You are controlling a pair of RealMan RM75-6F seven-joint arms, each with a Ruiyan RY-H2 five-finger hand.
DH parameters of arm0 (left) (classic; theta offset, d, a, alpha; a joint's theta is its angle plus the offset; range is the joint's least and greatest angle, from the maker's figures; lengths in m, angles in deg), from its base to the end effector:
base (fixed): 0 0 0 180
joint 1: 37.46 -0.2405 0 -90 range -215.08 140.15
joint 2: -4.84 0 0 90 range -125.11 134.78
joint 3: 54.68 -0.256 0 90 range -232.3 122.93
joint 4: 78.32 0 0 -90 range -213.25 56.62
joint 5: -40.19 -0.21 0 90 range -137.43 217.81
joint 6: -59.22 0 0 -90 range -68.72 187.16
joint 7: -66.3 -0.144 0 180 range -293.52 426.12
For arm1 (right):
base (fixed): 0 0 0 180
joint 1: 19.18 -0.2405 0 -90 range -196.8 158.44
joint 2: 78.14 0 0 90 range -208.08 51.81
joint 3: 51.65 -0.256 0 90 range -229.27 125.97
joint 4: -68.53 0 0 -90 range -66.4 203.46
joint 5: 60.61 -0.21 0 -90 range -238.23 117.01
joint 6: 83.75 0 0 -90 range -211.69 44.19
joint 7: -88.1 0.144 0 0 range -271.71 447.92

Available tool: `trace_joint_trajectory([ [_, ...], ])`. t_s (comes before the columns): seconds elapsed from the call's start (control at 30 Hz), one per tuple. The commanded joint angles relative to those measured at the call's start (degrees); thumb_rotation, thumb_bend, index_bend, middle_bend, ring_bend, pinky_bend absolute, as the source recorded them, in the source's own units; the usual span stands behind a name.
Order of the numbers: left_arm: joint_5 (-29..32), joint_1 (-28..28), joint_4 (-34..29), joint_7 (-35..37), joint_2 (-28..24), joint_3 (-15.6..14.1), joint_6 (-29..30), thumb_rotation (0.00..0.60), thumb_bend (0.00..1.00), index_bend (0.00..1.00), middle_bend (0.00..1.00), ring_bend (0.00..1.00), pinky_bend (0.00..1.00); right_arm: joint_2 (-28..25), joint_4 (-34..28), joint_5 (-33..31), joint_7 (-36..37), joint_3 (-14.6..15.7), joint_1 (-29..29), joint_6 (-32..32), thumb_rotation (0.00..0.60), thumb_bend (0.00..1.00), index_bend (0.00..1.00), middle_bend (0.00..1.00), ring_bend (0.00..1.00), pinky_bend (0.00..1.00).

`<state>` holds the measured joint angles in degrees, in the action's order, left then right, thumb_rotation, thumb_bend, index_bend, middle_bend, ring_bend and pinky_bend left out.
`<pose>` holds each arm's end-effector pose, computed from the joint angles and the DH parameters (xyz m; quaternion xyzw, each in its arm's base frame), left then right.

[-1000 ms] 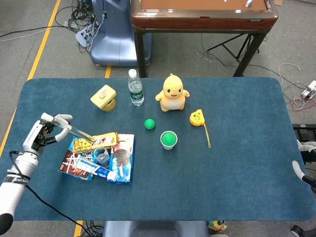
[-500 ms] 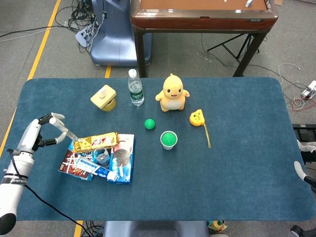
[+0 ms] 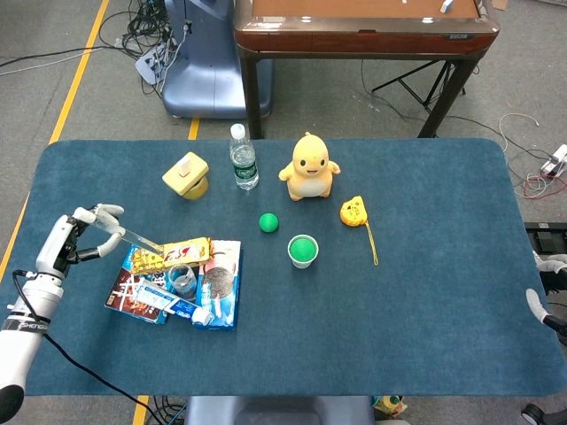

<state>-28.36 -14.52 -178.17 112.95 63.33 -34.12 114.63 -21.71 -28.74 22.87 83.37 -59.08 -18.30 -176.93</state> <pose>-0.2289 0.3215 0.1682 -0.3861 -0.6541 -0.5794 0.2955 -0.3088 -0.1631 0.2250 0.5440 -0.3174 0.3767 0.6792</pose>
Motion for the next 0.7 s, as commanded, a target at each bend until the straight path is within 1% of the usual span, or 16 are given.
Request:
trace_joint_trajectory([
  [0.03, 0.86, 1.34, 1.31, -17.57, 0.62, -1.95, 1.26, 0.600, 0.26, 0.62, 0.32, 0.29, 0.13, -0.06, -0.01, -0.03, -0.02, 0.00, 0.07, -0.08, 0.600, 0.38, 0.41, 0.35, 0.22, 0.25],
  [0.13, 2.23, 1.54, 1.00, -19.77, 0.99, -2.00, 2.11, 0.600, 0.26, 0.62, 0.32, 0.29, 0.13, -0.09, -0.03, -0.12, 0.00, -0.01, 0.18, -0.18, 0.600, 0.38, 0.41, 0.35, 0.22, 0.25],
  [0.17, 2.02, 1.43, 0.74, -18.64, 1.47, -1.56, 2.99, 0.600, 0.26, 0.62, 0.32, 0.29, 0.13, -0.09, -0.02, -0.13, 0.01, 0.02, 0.21, -0.19, 0.600, 0.38, 0.41, 0.35, 0.22, 0.25],
  [0.23, 1.66, 0.67, -0.06, -11.95, 2.41, -0.19, 4.08, 0.600, 0.26, 0.63, 0.32, 0.29, 0.13, -0.07, 0.01, -0.17, 0.03, 0.07, 0.23, -0.11, 0.600, 0.38, 0.41, 0.35, 0.22, 0.25],
  [0.33, 1.09, -0.41, -0.72, 1.11, 2.09, 2.08, 3.18, 0.600, 0.26, 0.63, 0.32, 0.29, 0.13, -0.06, 0.05, -0.12, 0.08, 0.09, 0.16, 0.03, 0.600, 0.38, 0.41, 0.35, 0.22, 0.25],
  [0.4, -0.62, -0.87, -0.11, 3.88, 1.48, 1.77, 2.80, 0.600, 0.26, 0.63, 0.32, 0.29, 0.13, -0.05, 0.08, -0.08, 0.13, 0.06, 0.14, 0.02, 0.600, 0.38, 0.41, 0.35, 0.22, 0.25],
  [0.57, -3.45, -0.51, 0.57, 6.62, 0.51, 0.55, 0.94, 0.600, 0.26, 0.62, 0.32, 0.29, 0.13, 0.11, 0.23, -0.19, 0.30, 0.07, 0.11, 0.16, 0.600, 0.38, 0.41, 0.35, 0.22, 0.25],
  [0.7, -8.23, 0.42, 1.16, 8.06, -0.13, -1.73, -1.10, 0.600, 0.26, 0.62, 0.32, 0.28, 0.13, 0.26, 0.38, -0.25, 0.40, 0.12, 0.01, 0.48, 0.600, 0.38, 0.41, 0.35, 0.22, 0.25],
])
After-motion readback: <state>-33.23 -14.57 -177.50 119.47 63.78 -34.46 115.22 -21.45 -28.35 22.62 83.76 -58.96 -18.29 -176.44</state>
